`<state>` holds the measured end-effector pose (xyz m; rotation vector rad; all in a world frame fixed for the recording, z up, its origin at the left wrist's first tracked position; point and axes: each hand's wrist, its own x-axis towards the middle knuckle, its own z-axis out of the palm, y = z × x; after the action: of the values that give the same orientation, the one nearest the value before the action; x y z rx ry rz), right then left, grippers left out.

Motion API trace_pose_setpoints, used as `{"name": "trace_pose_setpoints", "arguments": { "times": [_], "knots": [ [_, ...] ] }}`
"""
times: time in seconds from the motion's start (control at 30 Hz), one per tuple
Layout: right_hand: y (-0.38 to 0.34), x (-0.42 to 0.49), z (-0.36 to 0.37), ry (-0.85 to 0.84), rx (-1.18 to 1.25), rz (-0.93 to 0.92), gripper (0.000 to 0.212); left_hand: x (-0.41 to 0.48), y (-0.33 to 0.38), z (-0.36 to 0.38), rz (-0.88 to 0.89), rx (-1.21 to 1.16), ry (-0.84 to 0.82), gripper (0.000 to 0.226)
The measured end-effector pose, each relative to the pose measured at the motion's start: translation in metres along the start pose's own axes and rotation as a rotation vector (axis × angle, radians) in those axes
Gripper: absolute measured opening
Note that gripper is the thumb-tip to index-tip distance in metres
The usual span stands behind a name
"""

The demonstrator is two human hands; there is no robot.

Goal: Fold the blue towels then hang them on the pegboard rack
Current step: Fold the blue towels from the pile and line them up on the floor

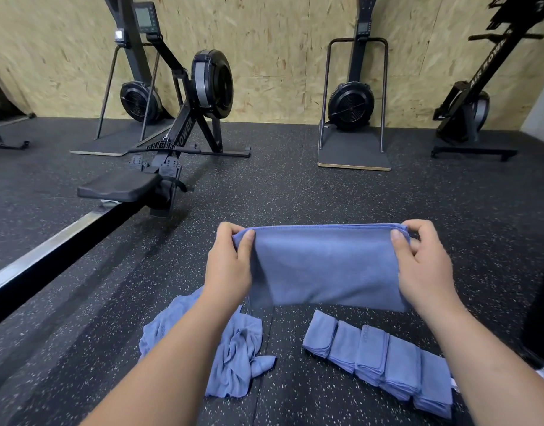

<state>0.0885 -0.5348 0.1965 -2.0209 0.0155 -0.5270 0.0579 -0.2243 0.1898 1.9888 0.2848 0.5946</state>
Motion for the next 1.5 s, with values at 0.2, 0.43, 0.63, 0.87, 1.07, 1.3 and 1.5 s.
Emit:
{"name": "trace_pose_setpoints", "arguments": {
  "times": [0.2, 0.43, 0.63, 0.87, 1.07, 1.3, 1.5],
  "knots": [
    [0.008, 0.006, 0.008, -0.078, 0.141, 0.099, 0.009, -0.004, 0.006, -0.01, 0.089, 0.178, 0.107, 0.017],
    [0.027, 0.009, 0.01, -0.313, 0.214, 0.357, 0.037, 0.015, -0.035, -0.002, -0.412, -0.097, -0.097, 0.03],
    [0.027, 0.012, 0.0, -0.245, 0.275, 0.227, 0.054, 0.022, -0.046, -0.007, -0.39, -0.321, -0.058, 0.043],
    [0.018, 0.01, 0.007, -0.266, 0.257, 0.166, 0.033, 0.02, -0.036, -0.009, -0.256, -0.323, -0.034, 0.033],
    [0.024, 0.011, -0.003, -0.351, 0.251, 0.17, 0.043, 0.017, -0.036, -0.014, -0.168, -0.269, -0.326, 0.039],
    [0.029, 0.015, -0.011, -0.371, -0.014, 0.057, 0.063, 0.013, -0.035, -0.011, 0.018, 0.011, -0.473, 0.057],
    [0.031, 0.013, -0.015, -0.351, -0.257, -0.043, 0.06, 0.013, -0.036, -0.009, 0.073, 0.228, -0.448, 0.046]
  ]
}}
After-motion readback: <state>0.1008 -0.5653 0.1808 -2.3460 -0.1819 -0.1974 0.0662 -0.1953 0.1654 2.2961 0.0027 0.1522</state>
